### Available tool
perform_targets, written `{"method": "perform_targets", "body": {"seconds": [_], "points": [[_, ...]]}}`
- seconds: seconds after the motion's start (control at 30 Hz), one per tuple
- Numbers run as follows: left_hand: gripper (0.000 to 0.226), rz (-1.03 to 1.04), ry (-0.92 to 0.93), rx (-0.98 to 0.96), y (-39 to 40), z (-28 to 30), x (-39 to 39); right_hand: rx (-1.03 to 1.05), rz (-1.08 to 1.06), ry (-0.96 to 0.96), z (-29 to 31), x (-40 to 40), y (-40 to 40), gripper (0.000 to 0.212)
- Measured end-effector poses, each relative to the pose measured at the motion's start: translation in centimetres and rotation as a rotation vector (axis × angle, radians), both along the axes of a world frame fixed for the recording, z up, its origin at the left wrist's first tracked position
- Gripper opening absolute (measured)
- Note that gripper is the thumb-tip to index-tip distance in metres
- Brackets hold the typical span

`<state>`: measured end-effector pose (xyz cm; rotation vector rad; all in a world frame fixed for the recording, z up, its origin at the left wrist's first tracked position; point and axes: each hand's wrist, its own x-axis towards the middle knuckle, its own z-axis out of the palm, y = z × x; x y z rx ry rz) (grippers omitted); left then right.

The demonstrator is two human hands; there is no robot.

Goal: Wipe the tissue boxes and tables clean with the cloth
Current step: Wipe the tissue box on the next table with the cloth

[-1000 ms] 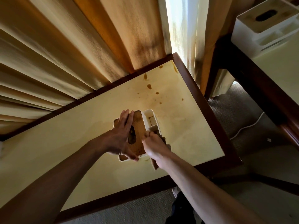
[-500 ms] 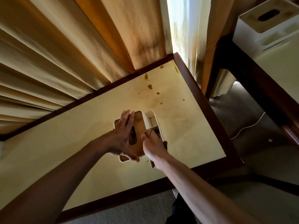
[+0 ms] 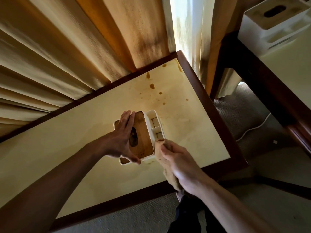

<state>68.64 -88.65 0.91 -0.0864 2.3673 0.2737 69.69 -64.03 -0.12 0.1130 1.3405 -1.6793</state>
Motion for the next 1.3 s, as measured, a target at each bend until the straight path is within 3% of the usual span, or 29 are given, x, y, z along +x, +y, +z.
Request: {"method": "perform_targets", "body": {"seconds": [0.17,0.37,0.57,0.83,1.0,1.2,1.3], "points": [[0.166,0.018,0.033,0.004,0.1,-0.3,0.1,-0.147,-0.181,-0.060,1.4,-2.0,4.0,0.026],[0.168,0.120,0.121,0.015,-0.6,-0.7,0.8,-0.114,-0.271,0.112,-0.2,-4.5,4.8,0.019],[0.170,0.425,0.211,-0.014,-0.5,-1.7,2.8,0.006,-0.128,0.223,-1.4,-3.8,2.6,0.035],[0.169,0.744,0.352,-0.037,1.4,-2.8,4.6,0.095,-0.118,0.269,-2.2,-2.5,0.6,0.018],[0.164,0.959,0.410,-0.062,3.8,-3.0,3.8,0.114,-0.108,0.238,-2.7,-2.2,0.3,0.030],[0.161,1.174,0.359,-0.071,6.4,-2.5,2.8,0.062,-0.122,0.242,-3.3,-2.4,-0.3,0.033],[0.165,1.178,0.319,-0.012,7.0,-2.0,2.7,0.007,-0.135,0.205,-3.7,-2.6,-0.7,0.030]]}}
